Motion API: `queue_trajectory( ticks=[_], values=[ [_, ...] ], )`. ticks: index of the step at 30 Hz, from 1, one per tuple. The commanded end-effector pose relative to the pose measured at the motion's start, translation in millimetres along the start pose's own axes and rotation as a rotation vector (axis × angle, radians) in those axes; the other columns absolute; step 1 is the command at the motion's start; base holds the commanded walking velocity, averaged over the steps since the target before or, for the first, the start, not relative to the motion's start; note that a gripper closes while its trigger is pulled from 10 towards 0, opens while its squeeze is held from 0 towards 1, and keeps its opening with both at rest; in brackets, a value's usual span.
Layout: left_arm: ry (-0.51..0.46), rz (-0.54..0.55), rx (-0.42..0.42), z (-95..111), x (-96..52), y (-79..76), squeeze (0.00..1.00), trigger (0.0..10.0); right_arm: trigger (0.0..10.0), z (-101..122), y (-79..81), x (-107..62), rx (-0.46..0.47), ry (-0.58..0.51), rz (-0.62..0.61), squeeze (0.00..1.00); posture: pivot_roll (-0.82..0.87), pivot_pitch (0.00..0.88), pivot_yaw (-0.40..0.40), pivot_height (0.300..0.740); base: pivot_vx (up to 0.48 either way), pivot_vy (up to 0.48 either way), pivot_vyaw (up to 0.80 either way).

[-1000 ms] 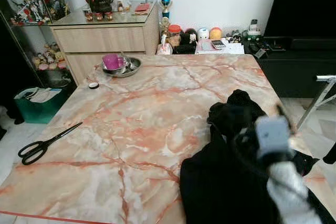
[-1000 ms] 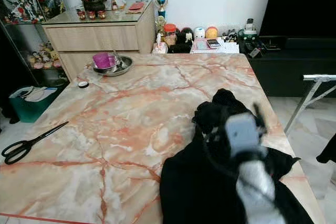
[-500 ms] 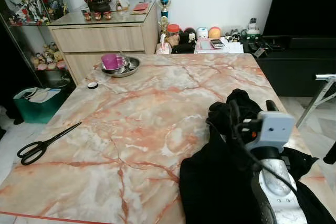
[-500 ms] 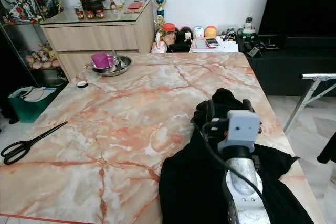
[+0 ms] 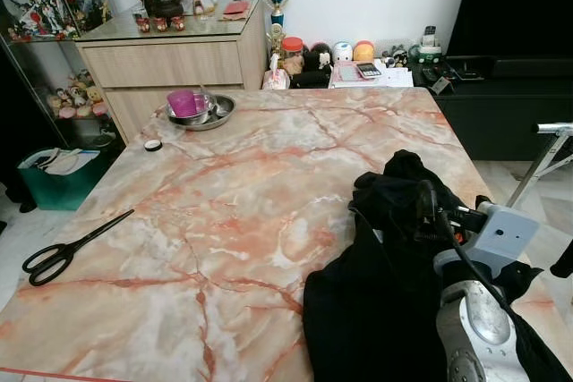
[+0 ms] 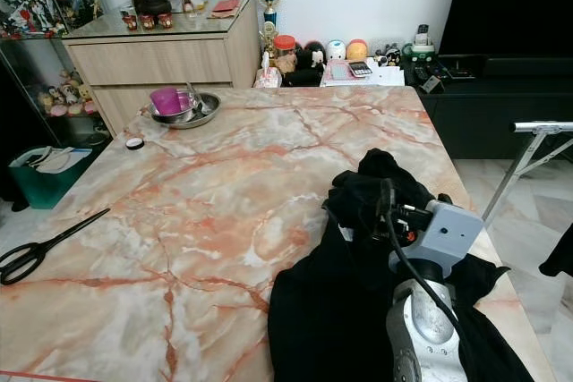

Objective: Hang hanger

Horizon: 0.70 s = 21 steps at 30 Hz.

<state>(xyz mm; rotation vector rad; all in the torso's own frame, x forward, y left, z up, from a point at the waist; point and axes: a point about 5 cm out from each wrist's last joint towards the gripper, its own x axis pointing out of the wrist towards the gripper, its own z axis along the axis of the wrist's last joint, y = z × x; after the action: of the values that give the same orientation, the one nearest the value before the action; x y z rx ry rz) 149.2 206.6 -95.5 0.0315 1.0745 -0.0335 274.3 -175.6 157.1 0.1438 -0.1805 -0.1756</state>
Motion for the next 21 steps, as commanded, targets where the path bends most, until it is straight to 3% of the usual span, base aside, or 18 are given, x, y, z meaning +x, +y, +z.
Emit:
queue_trajectory(
  ticks=[1,8,14,21],
  values=[
    [0.008,0.002,0.018,-4.2,-1.4,3.8,0.0,10.0,10.0,-8.4,2.3,-2.2,-0.057,0.021,0.048,0.0,0.02,0.0,0.059,0.74,0.0,0.0,0.0],
    [0.008,0.002,0.014,-4.5,-1.4,3.5,0.0,10.0,10.0,-11.5,-4.5,-8.4,-0.164,0.013,0.103,0.0,0.02,0.0,0.057,0.74,0.0,0.0,0.0],
    [0.006,0.001,0.017,-3.6,-1.3,3.7,0.0,10.0,10.0,-8.9,-29.0,-17.5,-0.216,0.016,0.099,0.0,0.01,0.0,0.058,0.74,0.0,0.0,0.0],
    [0.001,0.009,0.035,-2.0,-1.2,4.7,0.0,10.0,10.0,-5.7,-29.1,-12.1,-0.226,-0.007,0.119,0.0,0.02,0.0,0.057,0.74,0.0,0.0,0.0]
  ],
)
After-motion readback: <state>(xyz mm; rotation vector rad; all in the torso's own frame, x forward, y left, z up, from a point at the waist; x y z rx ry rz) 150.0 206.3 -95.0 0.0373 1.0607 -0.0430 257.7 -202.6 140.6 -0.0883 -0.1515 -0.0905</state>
